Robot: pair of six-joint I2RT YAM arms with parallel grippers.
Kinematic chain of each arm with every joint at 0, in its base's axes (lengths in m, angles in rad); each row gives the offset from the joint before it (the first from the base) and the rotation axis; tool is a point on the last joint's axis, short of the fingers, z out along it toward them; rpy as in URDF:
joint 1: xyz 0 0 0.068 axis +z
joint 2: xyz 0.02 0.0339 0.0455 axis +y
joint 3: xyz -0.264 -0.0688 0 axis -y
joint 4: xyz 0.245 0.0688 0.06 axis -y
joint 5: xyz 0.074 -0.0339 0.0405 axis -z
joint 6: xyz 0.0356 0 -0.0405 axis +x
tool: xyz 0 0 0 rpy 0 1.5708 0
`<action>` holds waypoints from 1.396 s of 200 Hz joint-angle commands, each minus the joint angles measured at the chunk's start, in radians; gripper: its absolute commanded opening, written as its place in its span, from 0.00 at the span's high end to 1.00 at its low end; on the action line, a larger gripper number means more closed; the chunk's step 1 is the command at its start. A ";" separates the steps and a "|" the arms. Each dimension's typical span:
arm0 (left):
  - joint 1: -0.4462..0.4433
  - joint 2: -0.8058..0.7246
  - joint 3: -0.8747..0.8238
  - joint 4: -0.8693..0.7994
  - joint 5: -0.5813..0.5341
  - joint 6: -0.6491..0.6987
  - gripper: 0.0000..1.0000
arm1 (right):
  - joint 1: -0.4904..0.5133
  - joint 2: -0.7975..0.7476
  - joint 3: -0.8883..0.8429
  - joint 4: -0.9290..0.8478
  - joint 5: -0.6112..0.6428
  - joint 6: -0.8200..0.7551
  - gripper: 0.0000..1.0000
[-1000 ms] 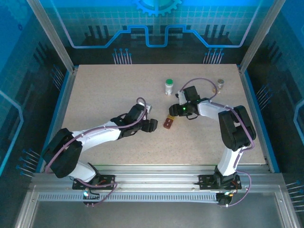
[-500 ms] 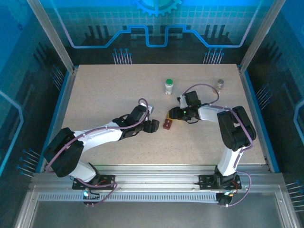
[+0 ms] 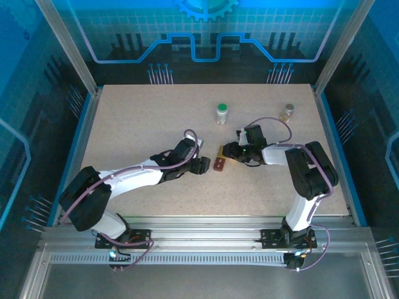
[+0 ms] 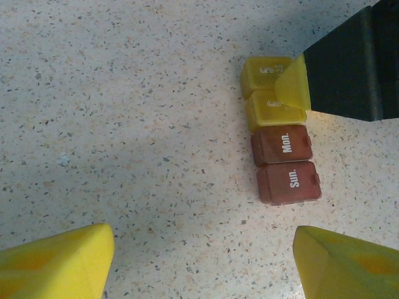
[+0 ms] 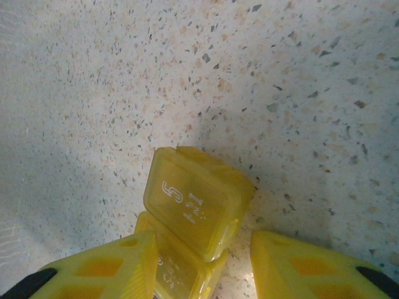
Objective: Sort the pills into containers
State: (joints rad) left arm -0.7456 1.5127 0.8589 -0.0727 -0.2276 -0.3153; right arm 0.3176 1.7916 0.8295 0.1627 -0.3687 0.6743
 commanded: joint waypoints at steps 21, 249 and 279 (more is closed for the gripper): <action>-0.009 0.016 0.042 -0.015 -0.025 -0.025 0.24 | -0.014 -0.038 -0.036 0.034 -0.023 0.073 0.57; -0.141 0.267 0.232 -0.106 -0.090 -0.144 0.31 | 0.015 -0.026 -0.061 0.081 -0.007 0.107 0.70; -0.144 0.309 0.267 -0.124 -0.086 -0.178 0.34 | 0.015 -0.023 -0.062 0.081 -0.012 0.109 0.70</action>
State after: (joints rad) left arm -0.8867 1.7962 1.0870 -0.1406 -0.2844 -0.4419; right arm 0.3218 1.7634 0.7803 0.2279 -0.3614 0.7708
